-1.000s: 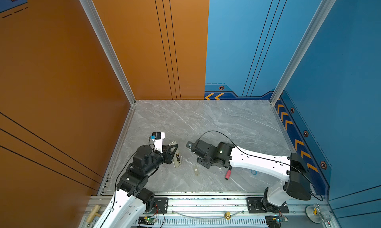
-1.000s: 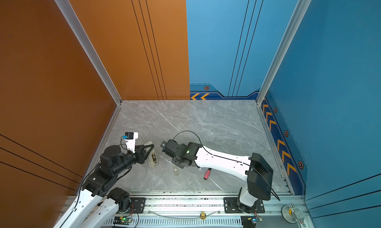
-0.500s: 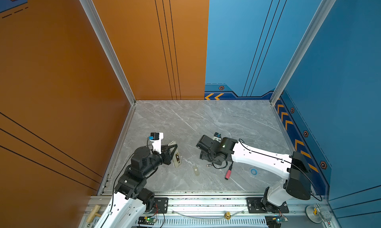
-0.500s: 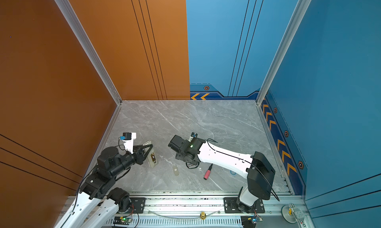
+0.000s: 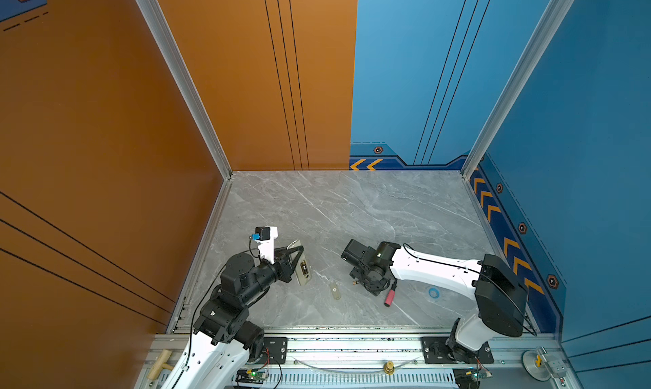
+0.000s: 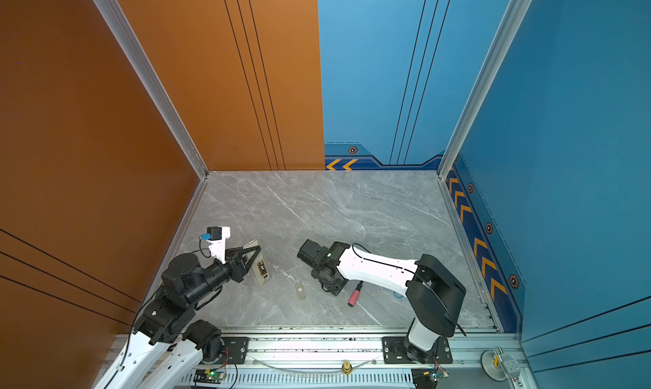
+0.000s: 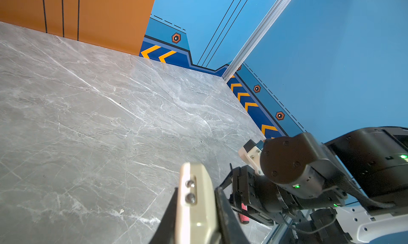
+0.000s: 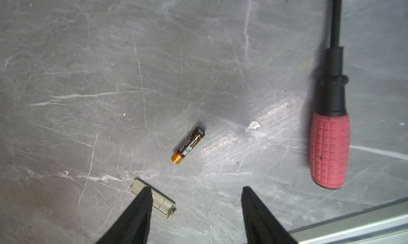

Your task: Load the batteries into the remote control

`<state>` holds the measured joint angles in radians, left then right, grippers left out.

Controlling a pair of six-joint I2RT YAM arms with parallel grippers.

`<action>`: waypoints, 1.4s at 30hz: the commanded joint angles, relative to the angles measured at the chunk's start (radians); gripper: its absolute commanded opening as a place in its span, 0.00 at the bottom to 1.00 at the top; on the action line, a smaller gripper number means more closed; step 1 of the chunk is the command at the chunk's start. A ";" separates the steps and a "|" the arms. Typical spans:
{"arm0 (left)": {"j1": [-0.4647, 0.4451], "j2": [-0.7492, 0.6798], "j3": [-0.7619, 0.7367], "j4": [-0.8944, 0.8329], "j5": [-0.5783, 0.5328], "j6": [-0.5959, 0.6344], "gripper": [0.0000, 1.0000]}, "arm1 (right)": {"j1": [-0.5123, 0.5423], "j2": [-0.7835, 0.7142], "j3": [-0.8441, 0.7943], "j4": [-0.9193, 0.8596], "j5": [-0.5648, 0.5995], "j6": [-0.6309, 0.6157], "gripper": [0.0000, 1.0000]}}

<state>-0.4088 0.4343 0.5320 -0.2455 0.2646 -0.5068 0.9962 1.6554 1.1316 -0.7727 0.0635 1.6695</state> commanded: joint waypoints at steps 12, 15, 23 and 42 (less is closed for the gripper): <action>-0.008 -0.014 -0.024 0.048 0.001 -0.017 0.00 | -0.044 0.130 0.017 0.065 -0.057 -0.028 0.58; -0.006 -0.016 -0.029 0.049 0.000 -0.019 0.00 | -0.047 0.149 0.029 0.065 -0.060 -0.039 0.55; 0.001 -0.016 -0.035 0.048 0.000 -0.021 0.00 | -0.041 0.210 0.055 0.055 -0.088 -0.089 0.43; 0.022 0.001 -0.037 0.048 0.009 -0.026 0.00 | -0.074 0.248 0.069 -0.133 -0.105 -0.520 0.06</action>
<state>-0.3988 0.4309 0.5037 -0.2317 0.2649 -0.5243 0.9417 1.8751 1.2209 -0.7856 -0.0544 1.3079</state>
